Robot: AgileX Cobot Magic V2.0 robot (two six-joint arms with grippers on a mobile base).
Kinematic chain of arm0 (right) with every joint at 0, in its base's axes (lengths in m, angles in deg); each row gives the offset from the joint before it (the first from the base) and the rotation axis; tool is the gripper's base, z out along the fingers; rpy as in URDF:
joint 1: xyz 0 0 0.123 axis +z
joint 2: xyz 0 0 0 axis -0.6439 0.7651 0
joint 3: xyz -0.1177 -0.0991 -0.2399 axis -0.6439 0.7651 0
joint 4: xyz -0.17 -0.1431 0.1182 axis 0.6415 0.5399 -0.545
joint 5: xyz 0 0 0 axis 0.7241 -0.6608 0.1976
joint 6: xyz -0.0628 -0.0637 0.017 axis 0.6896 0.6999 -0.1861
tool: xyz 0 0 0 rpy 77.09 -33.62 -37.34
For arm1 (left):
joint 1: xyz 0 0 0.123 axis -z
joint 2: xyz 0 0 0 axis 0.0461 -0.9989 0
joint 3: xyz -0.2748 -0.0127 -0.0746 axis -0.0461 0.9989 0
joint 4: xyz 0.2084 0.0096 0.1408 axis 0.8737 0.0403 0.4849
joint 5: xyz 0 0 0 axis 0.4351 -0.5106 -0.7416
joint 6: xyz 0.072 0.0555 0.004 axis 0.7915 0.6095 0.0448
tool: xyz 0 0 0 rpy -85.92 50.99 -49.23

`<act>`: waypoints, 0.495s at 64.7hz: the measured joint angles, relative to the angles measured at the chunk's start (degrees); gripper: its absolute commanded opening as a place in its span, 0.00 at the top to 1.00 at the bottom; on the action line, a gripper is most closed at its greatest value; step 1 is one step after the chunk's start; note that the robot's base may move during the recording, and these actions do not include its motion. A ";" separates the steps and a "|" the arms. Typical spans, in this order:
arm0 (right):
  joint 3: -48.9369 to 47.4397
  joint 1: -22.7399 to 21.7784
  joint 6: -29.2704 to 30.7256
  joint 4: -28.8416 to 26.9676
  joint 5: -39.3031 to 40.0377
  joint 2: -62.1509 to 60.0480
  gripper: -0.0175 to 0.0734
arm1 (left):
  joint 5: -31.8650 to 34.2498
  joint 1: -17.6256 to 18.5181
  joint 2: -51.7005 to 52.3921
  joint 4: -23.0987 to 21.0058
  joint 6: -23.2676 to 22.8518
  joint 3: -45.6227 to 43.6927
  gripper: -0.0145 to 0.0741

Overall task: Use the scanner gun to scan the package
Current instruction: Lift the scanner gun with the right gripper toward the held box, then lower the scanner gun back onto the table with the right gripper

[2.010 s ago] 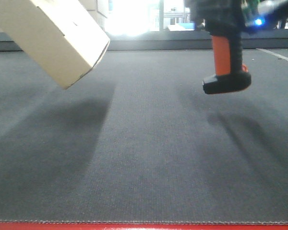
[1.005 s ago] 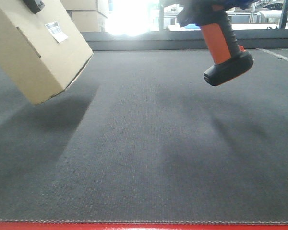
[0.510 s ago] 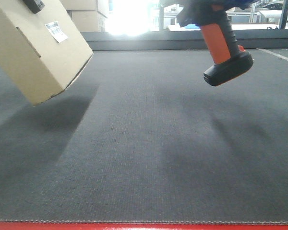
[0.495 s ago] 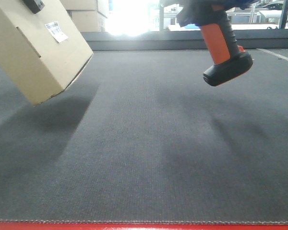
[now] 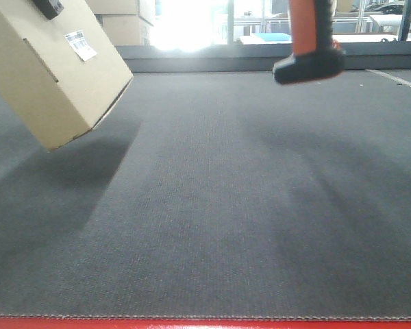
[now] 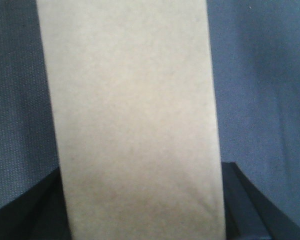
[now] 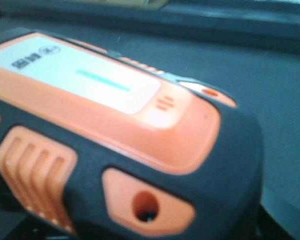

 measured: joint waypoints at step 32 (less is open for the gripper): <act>10.61 -0.12 -3.43 -0.81 13.15 -0.66 0.98 | 0.00 0.00 0.00 -0.49 0.00 0.00 0.96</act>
